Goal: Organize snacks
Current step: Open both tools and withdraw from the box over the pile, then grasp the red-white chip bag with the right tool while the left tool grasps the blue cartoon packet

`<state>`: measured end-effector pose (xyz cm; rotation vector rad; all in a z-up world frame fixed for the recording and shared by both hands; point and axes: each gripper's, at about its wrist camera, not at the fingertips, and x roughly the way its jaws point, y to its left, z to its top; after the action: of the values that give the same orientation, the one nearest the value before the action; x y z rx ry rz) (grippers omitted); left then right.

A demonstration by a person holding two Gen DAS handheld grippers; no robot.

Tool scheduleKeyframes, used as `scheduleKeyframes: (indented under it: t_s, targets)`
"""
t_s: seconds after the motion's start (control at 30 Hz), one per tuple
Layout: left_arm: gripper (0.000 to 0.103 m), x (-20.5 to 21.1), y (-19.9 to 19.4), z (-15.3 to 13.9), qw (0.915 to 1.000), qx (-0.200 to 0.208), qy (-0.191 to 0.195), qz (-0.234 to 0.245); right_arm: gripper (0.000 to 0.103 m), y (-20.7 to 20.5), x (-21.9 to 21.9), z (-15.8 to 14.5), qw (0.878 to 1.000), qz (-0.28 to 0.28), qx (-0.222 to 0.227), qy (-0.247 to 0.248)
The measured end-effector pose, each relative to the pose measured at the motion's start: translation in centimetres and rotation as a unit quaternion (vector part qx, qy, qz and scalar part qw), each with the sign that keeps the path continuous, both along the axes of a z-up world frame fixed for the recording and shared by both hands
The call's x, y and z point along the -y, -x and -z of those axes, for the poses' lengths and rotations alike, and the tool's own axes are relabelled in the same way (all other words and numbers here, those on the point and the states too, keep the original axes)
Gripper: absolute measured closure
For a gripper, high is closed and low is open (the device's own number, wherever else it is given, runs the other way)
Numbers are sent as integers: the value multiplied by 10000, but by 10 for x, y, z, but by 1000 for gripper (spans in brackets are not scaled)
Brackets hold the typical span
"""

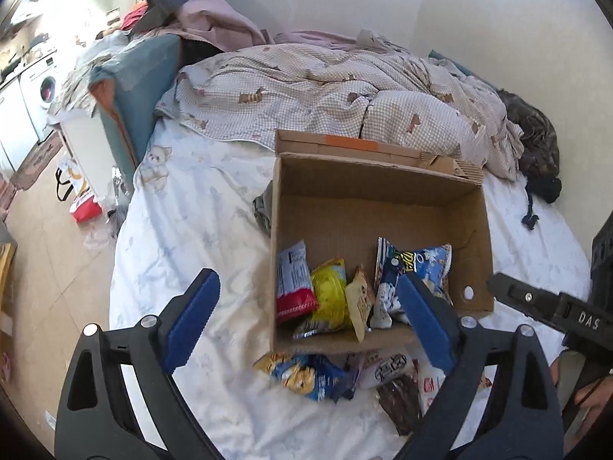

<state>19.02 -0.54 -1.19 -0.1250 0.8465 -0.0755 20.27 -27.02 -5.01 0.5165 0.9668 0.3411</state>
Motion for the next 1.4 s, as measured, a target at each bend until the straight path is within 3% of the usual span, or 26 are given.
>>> scheduleKeyframes:
  t_s: [0.17, 0.37, 0.6, 0.73, 0.93, 1.17, 1.4]
  targets:
    - [1, -18, 20, 1, 9995, -117, 73, -278, 28, 27, 7, 0, 9999, 43, -83, 133]
    - [1, -28, 36, 19, 9961, -707, 359, -387, 18, 51, 21, 0, 9994, 293, -155, 87]
    - [1, -25, 55, 24, 9958, -822, 6, -401, 17, 67, 39, 9, 9982, 435, -340, 219]
    - [1, -34, 60, 29, 9938, -967, 138, -537, 17, 72, 52, 13, 9972, 529, -415, 326]
    - [1, -43, 61, 37, 9902, -1137, 262, -763, 12, 66, 65, 36, 9905, 853, -1048, 273]
    - [1, -45, 57, 43, 9871, -1314, 444, -796, 12, 34, 30, 106, 9653, 273, -2367, 1069]
    - [1, -49, 50, 52, 9827, -1504, 636, -874, 12, 15, -10, 137, 9527, -579, -2499, 1630]
